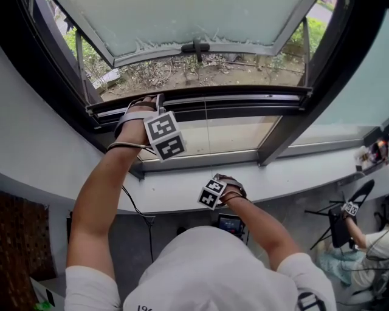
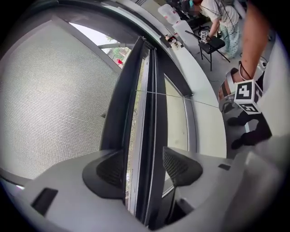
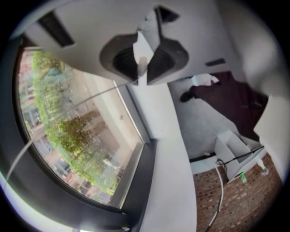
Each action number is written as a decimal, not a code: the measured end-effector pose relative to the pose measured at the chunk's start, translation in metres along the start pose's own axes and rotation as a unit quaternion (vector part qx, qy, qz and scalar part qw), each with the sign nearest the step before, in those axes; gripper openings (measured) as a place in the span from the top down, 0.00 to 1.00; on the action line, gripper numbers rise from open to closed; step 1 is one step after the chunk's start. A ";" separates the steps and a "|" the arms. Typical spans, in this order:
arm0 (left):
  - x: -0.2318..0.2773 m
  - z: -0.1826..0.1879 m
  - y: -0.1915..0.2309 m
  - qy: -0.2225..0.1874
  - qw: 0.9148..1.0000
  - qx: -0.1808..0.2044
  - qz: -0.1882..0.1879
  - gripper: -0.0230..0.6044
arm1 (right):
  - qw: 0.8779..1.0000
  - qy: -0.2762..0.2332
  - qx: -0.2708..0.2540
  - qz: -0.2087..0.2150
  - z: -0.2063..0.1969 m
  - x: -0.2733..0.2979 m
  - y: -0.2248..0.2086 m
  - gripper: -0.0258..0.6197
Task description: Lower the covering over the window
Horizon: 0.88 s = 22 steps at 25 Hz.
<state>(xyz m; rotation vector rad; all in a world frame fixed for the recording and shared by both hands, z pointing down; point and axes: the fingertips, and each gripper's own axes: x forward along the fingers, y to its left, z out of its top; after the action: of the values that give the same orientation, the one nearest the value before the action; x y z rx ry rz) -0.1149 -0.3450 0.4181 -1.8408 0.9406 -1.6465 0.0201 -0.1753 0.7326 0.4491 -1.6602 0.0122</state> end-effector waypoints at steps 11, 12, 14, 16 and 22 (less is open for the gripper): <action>0.017 -0.004 -0.022 0.009 1.000 -0.008 -0.018 0.52 | 0.999 0.023 -0.003 0.022 -0.012 0.015 0.015 0.87; 0.019 -0.004 -0.024 0.010 1.000 -0.009 -0.019 0.52 | 0.999 0.024 -0.003 0.025 -0.012 0.016 0.017 0.87; 0.022 -0.005 -0.028 0.010 1.000 -0.010 -0.022 0.52 | 0.999 0.026 -0.004 0.028 -0.013 0.018 0.020 0.87; 0.025 -0.006 -0.032 0.011 1.000 -0.010 -0.024 0.52 | 0.999 0.031 -0.006 0.030 -0.017 0.021 0.022 0.87; 0.037 -0.008 -0.047 0.016 0.999 -0.006 -0.031 0.52 | 0.998 0.051 -0.006 0.037 -0.033 0.030 0.026 0.87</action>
<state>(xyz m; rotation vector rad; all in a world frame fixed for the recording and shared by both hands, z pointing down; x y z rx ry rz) -0.1142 -0.3423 0.4782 -1.8740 0.9169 -1.7146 0.0420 -0.1509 0.7731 0.3723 -1.5749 0.0778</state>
